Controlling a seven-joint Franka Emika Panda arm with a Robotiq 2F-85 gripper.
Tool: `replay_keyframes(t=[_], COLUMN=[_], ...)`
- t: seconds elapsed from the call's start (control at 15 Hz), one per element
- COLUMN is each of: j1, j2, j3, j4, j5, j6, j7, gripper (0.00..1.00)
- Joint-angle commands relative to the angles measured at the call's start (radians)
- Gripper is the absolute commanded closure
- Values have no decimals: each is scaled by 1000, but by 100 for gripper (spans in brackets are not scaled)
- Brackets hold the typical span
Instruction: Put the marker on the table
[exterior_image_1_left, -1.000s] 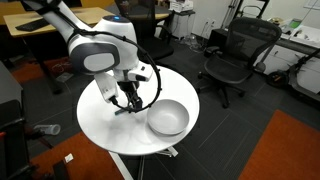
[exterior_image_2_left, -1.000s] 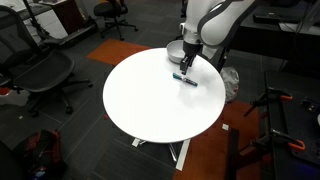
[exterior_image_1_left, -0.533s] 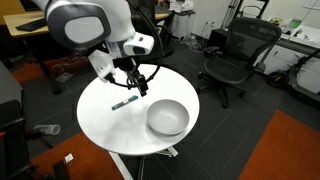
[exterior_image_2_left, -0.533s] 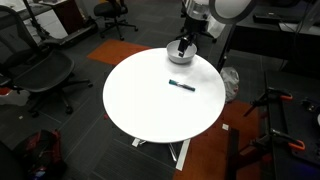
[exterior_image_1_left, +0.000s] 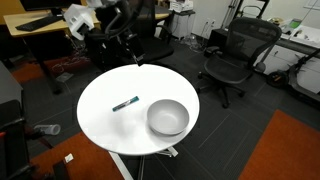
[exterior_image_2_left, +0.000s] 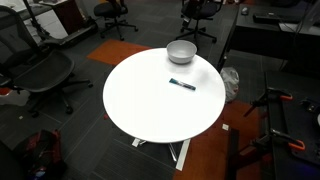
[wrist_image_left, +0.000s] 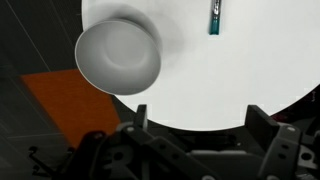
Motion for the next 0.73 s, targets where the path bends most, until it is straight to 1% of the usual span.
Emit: replay_keyframes(t=[0.0, 0.13, 0.2, 0.67], j1=[-12, -12, -11, -11], j2=[-99, -123, -75, -71], j3=[8, 6, 9, 10], j4=[-32, -33, -4, -4], j5=[-6, 1, 1, 1], j6=[-57, -70, -48, -48], j7=[-15, -22, -2, -1], gripper=[0, 0, 0, 0])
